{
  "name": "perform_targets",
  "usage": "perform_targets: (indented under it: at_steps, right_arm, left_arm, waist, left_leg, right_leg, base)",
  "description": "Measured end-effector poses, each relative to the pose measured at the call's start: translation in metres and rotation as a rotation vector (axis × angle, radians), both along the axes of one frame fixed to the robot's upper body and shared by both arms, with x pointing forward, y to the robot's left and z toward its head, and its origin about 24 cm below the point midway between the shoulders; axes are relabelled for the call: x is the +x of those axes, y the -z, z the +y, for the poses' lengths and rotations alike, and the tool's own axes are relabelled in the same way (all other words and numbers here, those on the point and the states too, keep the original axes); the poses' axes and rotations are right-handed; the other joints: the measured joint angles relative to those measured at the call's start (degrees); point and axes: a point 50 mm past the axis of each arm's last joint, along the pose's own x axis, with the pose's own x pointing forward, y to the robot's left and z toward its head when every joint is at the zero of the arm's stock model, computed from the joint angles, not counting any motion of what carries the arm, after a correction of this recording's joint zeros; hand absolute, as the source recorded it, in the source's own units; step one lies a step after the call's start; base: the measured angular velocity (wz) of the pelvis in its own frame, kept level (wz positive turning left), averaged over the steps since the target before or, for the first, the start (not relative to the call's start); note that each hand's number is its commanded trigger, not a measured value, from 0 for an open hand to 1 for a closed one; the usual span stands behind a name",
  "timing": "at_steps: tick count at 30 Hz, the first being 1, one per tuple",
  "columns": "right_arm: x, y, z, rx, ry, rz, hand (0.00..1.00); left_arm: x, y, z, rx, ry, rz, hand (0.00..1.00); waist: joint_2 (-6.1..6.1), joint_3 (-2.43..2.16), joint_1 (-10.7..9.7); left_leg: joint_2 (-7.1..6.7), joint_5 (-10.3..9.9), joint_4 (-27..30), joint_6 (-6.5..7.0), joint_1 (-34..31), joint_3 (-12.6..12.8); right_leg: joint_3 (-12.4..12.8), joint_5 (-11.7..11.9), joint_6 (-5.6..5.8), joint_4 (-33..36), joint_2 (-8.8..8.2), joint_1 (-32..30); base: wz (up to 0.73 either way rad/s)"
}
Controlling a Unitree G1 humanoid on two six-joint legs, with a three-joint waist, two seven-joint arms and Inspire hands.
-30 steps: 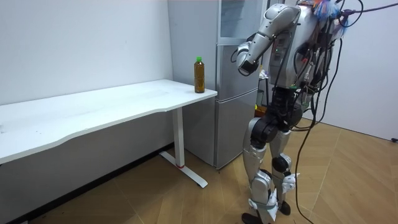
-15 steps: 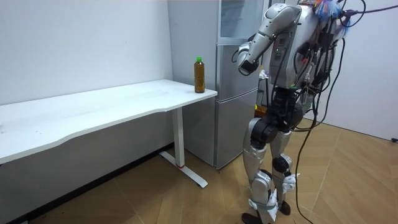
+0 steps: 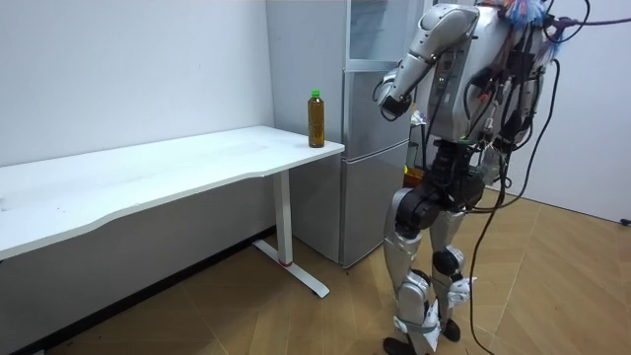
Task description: Put the bottle in the upper fridge
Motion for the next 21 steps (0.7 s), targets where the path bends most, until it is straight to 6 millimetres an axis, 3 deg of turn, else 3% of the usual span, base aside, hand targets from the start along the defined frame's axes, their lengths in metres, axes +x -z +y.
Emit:
perform_targets:
  at_steps: [6, 15, 21]
  right_arm:
    - [0.004, -0.001, 0.001, 0.006, -0.005, -0.012, 0.0]
    - [0.009, -0.002, 0.002, 0.032, -0.015, -0.031, 0.0]
    - [0.008, -0.002, 0.002, 0.045, -0.007, -0.035, 0.0]
  left_arm:
    - [0.0, -0.002, -0.002, 0.002, 0.01, -0.003, 0.0]
    - [0.007, -0.013, -0.038, 0.048, 0.173, -0.04, 0.0]
    - [-0.002, -0.005, -0.047, 0.113, 0.284, -0.03, 0.0]
  waist:
    - [-0.02, -0.03, -1.81]
    - [0.26, -0.12, -5.11]
    - [0.32, -0.08, -5.86]
  left_leg:
    - [-0.01, -0.05, 0.05, 0.08, -0.17, 0.54]
    - [0.23, -0.22, -0.73, -0.23, 0.07, 2.33]
    - [0.96, -0.49, -0.64, -0.9, 0.48, 3.63]
  right_leg:
    - [0.4, 0.15, 0.09, 0.06, -0.02, -0.68]
    - [2.66, 0.16, 0.06, 0.01, 0.72, -1.34]
    - [3.37, 0.17, -0.54, -0.07, 1.45, -1.68]
  base:
    - [-0.06]
    - [-0.15]
    - [-0.12]
